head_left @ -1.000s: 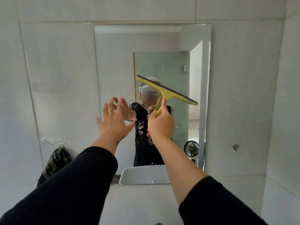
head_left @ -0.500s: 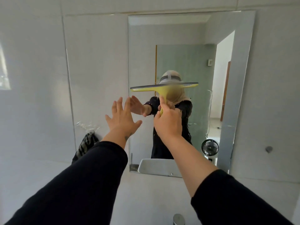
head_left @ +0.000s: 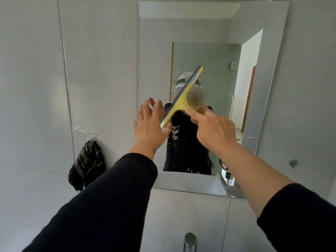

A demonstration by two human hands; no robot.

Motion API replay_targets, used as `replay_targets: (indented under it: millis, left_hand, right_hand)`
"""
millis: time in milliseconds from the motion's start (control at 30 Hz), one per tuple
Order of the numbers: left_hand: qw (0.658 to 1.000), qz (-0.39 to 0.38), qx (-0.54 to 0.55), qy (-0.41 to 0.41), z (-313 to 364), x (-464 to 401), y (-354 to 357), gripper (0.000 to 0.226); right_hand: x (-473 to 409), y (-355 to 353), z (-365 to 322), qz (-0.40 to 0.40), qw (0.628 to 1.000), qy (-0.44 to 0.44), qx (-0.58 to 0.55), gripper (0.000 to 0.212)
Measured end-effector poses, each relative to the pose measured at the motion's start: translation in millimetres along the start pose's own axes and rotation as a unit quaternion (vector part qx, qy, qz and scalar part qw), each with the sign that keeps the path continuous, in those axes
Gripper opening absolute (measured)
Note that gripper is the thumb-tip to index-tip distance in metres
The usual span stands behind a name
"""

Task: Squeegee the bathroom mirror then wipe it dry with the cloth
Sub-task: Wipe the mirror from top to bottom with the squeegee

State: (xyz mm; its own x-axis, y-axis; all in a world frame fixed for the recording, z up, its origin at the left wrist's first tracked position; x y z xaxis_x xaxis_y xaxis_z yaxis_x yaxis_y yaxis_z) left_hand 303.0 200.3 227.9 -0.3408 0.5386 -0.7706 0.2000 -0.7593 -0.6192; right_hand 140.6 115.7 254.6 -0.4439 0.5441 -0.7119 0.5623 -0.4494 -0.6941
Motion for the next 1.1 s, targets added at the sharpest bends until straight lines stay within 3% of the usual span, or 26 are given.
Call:
replay_targets:
  millis: [367, 667, 800, 1100]
  left_hand:
    - [0.999, -0.039, 0.008, 0.016, 46, 1, 34, 0.097]
    - [1.000, -0.008, -0.009, 0.028, 45, 2, 48, 0.094]
    - [0.999, 0.006, 0.007, 0.038, 43, 3, 49, 0.092]
    - [0.999, -0.005, 0.018, 0.038, 36, 1, 48, 0.096]
  right_hand:
    - [20, -14, 83, -0.022, 0.996, 0.080, 0.030, 0.066]
    - [43, 5, 116, -0.005, 0.984, 0.159, -0.084, 0.059]
    - [55, 26, 110, 0.005, 0.949, 0.225, -0.221, 0.057]
    - [73, 47, 67, 0.021, 0.855, 0.321, -0.407, 0.059]
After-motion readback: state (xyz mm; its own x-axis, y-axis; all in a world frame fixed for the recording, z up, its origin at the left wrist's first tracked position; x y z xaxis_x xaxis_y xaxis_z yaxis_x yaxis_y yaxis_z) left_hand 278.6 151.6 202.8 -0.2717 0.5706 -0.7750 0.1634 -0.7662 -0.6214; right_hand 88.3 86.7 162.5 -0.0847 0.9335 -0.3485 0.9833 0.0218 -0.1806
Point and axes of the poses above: each hand's wrist, its own x-axis away from the middle knuckle, its own y-axis out of the palm, z = x × y, the point moved 4 cm from there along -x, towards the middle knuckle, and after that the axes turned 12 degrees about y, right-handed, at the moved point
